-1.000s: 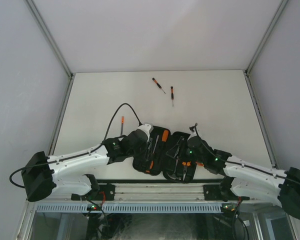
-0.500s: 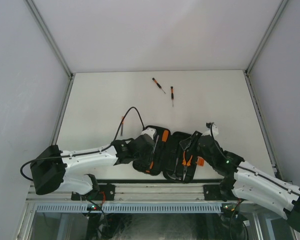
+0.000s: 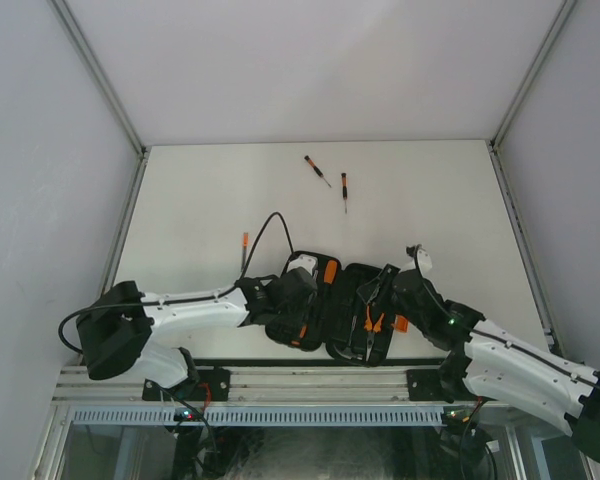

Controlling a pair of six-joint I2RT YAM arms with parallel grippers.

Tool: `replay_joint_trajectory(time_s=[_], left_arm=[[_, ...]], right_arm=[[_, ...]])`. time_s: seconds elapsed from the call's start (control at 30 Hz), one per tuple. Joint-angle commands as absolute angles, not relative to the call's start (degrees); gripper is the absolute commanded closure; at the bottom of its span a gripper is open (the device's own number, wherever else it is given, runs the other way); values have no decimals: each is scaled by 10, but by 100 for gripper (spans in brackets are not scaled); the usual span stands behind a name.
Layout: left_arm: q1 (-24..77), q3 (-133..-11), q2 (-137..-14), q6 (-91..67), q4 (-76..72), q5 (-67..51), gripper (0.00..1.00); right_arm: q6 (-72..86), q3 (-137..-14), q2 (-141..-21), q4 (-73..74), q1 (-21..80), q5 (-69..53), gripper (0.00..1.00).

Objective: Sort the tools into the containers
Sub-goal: Adjust the screwdriver in the storage box.

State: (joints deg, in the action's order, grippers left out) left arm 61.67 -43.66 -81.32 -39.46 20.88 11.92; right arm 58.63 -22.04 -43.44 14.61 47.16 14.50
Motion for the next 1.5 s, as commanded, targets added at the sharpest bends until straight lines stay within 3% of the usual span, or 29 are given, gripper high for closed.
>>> replay_joint_trajectory(time_s=[0.0, 0.17, 0.6, 1.03, 1.47], left_arm=[[618, -467, -827, -394, 200, 136, 66], [618, -464, -841, -396, 192, 139, 71], [617, -383, -826, -414, 115, 130, 96], [615, -337, -826, -414, 51, 102, 100], [615, -330, -830, -415, 34, 86, 100]], right_arm=[[572, -247, -444, 140, 471, 140, 65], [565, -267, -478, 143, 471, 135, 66], [558, -426, -687, 169, 476, 121, 77], [564, -537, -851, 185, 477, 127, 99], [574, -562, -915, 173, 456, 114, 100]])
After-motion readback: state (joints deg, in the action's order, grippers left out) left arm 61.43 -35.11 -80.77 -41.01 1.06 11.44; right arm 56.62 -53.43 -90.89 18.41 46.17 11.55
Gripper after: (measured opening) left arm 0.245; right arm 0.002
